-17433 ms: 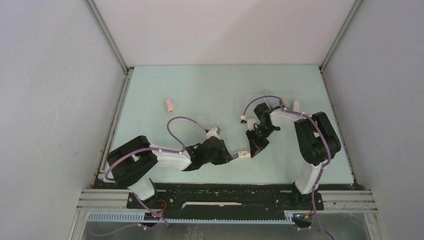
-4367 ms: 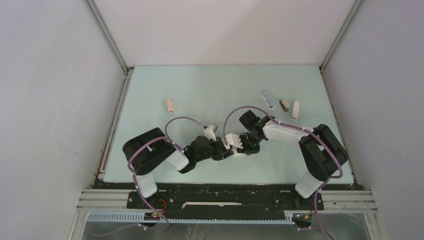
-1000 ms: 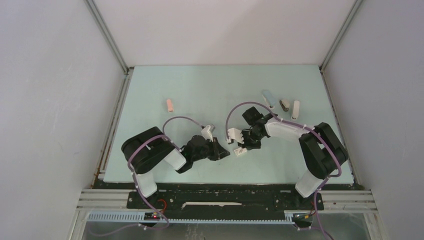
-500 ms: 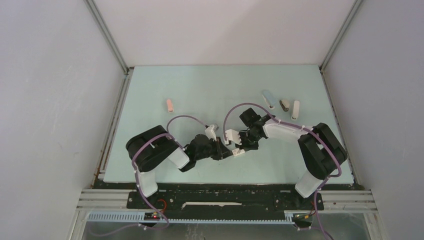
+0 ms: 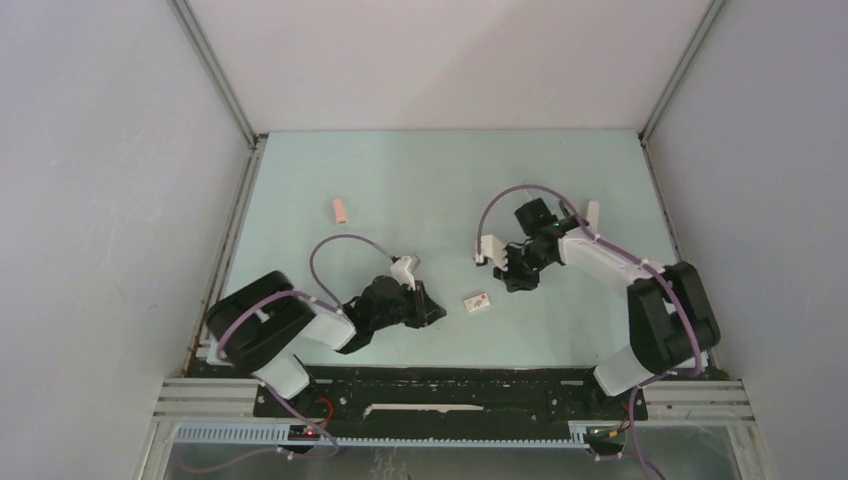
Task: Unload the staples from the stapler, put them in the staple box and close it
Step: Close the staple box at the center of the board, then reset both arms
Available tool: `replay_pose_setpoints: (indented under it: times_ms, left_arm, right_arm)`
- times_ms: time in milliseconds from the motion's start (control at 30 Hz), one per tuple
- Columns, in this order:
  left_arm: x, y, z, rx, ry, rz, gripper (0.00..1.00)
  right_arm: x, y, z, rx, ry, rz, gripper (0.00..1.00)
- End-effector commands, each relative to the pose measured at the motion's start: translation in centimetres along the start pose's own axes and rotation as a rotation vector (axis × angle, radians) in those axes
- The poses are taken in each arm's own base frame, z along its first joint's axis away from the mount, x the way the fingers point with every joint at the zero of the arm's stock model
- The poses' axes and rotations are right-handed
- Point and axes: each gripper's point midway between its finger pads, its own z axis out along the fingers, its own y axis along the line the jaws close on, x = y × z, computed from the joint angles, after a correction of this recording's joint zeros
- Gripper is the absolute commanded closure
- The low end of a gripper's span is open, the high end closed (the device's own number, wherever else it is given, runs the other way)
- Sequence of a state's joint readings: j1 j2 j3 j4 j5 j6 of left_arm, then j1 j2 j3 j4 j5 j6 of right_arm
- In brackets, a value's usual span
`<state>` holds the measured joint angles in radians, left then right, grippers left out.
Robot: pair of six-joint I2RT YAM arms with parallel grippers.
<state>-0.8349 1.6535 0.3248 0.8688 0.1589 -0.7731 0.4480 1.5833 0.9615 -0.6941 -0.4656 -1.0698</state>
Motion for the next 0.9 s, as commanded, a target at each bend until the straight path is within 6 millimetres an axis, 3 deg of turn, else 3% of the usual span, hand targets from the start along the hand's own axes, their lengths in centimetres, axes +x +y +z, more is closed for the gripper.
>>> replay_pose_setpoints:
  times_ms: [0,133,167,300,333,467,567,633,733,867]
  left_arm:
    - [-2.2,1.6,-3.6,-0.123,-0.088,0.134,0.80]
    - [-6.5,0.5,-7.9,-0.208,-0.183,0.303,0.68]
    - [-7.9,-0.1,-9.2,-0.221,-0.223,0.339,0.60]
    - [-13.0,-2.5,-15.6,-0.261,-0.429,0.393,0.07]
    - [-14.2,-3.1,-17.2,-0.256,-0.488,0.388,0.01]
    - [-17.6,-5.7,-22.2,-0.249,-0.602,0.368,0.00]
    - [-19.4,-6.7,-23.9,-0.261,-0.602,0.388,0.00]
    - [-20.7,-7.3,-24.9,-0.246,-0.612,0.388,0.00]
    - [-22.6,-7.1,-26.7,-0.248,-0.627,0.360,0.00]
    - [-24.9,-4.8,-29.3,-0.338,-0.662,0.242,0.00]
  right_arm:
    - [-2.5,-0.9,-5.6,0.111,-0.083,-0.001,0.71]
    - [-3.3,-1.4,-11.0,0.263,-0.179,0.067,0.58]
    - [-3.6,-1.4,-12.5,0.306,-0.220,0.092,0.53]
    - [-4.8,-0.8,-18.7,0.435,-0.408,0.188,0.26]
    - [-5.0,-0.5,-20.3,0.459,-0.459,0.210,0.20]
    - [-6.1,1.1,-25.7,0.521,-0.614,0.309,0.03]
    - [-6.9,1.3,-29.2,0.585,-0.698,0.399,0.00]
    - [-7.2,0.4,-31.7,0.667,-0.772,0.513,0.00]
    - [-6.8,-0.6,-33.9,0.773,-0.839,0.671,0.00]
    - [-6.5,-1.0,-34.4,0.804,-0.857,0.764,0.00]
